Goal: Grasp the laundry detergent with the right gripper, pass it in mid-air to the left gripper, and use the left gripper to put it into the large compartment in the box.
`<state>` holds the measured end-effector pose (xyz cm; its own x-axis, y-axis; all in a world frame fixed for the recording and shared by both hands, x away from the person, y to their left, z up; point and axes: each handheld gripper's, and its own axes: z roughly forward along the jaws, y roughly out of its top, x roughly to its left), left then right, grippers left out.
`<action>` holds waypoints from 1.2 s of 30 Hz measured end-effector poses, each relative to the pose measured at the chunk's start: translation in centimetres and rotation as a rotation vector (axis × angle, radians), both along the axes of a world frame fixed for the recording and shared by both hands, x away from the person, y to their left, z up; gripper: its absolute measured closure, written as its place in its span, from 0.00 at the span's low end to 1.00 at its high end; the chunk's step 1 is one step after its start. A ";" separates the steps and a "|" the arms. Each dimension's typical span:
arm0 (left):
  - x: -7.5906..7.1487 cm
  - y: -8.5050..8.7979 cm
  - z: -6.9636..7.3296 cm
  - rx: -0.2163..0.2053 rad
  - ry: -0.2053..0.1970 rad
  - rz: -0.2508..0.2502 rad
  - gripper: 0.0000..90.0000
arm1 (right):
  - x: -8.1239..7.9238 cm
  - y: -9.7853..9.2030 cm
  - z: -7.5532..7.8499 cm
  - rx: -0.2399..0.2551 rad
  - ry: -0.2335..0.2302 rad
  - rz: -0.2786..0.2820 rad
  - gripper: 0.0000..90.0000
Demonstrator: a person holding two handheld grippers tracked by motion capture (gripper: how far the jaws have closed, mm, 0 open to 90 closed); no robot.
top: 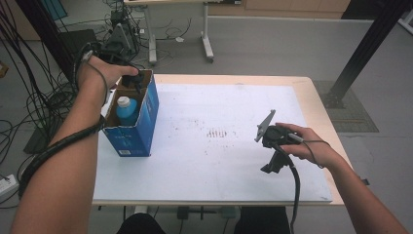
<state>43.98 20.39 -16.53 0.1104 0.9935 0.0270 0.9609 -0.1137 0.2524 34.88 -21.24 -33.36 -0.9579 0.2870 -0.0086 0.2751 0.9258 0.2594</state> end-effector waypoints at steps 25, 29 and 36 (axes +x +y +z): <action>2.2 -8.3 0.6 0.024 -0.016 -0.126 0.07 | 0.1 0.4 0.7 -0.002 0.009 -0.003 0.05; 2.9 -9.1 -2.0 0.017 0.022 -0.138 0.08 | 0.1 0.4 0.9 -0.006 0.006 -0.006 0.05; 3.5 -10.3 -4.8 0.003 0.018 -0.156 0.09 | -0.3 0.4 0.9 -0.014 0.011 -0.010 0.06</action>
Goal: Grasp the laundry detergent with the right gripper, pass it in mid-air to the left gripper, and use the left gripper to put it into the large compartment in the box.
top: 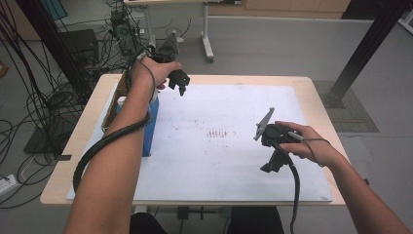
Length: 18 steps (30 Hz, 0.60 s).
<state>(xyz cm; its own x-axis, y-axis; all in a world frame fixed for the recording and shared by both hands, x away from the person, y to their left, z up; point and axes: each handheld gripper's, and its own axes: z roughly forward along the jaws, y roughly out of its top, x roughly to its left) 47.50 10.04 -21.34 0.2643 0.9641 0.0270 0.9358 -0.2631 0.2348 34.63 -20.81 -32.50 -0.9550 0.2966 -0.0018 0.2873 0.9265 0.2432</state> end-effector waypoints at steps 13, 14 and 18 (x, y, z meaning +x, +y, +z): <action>0.6 -2.3 -5.8 -0.036 0.036 -0.034 0.14 | -0.1 0.5 0.2 -0.005 -0.007 0.008 0.06; 0.7 -2.6 -6.3 -0.025 0.035 -0.024 0.14 | -0.1 0.5 0.2 -0.004 -0.006 0.007 0.06; 0.8 -3.1 -7.6 -0.051 0.044 -0.026 0.15 | 0.0 0.4 0.7 0.011 -0.015 -0.001 0.06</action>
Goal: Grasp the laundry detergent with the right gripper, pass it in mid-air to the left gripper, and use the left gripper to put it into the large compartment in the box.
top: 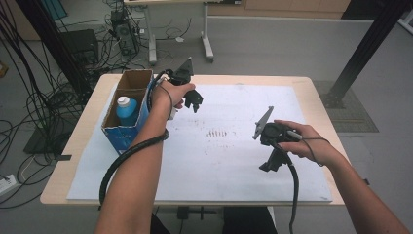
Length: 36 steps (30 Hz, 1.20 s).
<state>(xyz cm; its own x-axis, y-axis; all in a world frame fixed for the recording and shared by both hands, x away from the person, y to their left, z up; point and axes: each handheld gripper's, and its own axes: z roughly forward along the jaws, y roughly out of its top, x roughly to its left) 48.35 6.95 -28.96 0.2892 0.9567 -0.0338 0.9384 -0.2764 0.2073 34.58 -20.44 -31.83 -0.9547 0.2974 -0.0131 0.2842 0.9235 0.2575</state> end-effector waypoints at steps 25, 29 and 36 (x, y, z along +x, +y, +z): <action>0.0 -1.2 -5.7 -0.018 -0.051 -0.010 0.16 | -0.3 -1.0 0.1 -0.003 -0.003 -0.014 0.06; -0.1 -1.0 -6.1 -0.004 -0.064 -0.023 0.17 | -0.3 -1.1 0.2 0.002 -0.005 -0.014 0.06; -0.3 -0.8 -6.1 -0.022 -0.062 -0.015 0.17 | -0.4 -1.1 0.4 0.001 -0.003 -0.015 0.06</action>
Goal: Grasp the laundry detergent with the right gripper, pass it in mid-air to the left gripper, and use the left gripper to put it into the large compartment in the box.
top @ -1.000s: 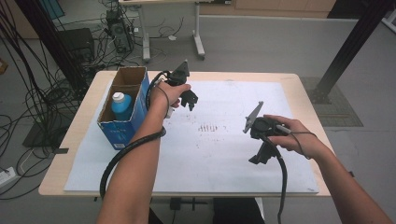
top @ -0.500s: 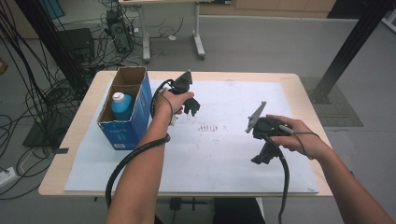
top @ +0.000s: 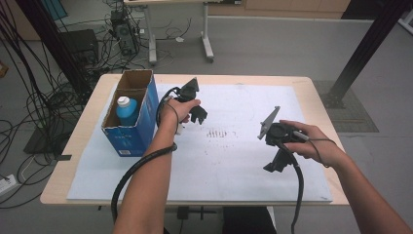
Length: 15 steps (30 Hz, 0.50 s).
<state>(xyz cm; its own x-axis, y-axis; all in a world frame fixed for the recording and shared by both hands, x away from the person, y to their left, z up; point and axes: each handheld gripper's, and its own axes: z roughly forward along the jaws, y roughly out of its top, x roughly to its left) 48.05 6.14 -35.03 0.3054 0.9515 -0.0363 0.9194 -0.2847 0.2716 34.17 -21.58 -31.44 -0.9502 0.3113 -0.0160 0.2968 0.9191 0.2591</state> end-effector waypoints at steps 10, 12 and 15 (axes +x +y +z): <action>-0.2 0.0 -0.2 0.011 0.008 0.007 0.17 | -0.1 -0.1 -0.1 0.005 -0.001 0.002 0.06; -0.1 0.0 -0.2 0.018 0.011 0.013 0.17 | -0.1 -0.1 -0.1 0.005 -0.001 0.002 0.06; -0.2 -0.1 -0.1 0.020 0.009 0.010 0.17 | -0.1 -0.1 0.0 0.003 -0.005 0.000 0.06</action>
<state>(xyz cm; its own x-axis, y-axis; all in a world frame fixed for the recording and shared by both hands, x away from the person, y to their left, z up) 47.87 6.04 -35.16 0.2959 0.9550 -0.0198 0.9244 -0.2811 0.2579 34.09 -21.64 -31.46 -0.9500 0.3115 -0.0197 0.2957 0.9184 0.2631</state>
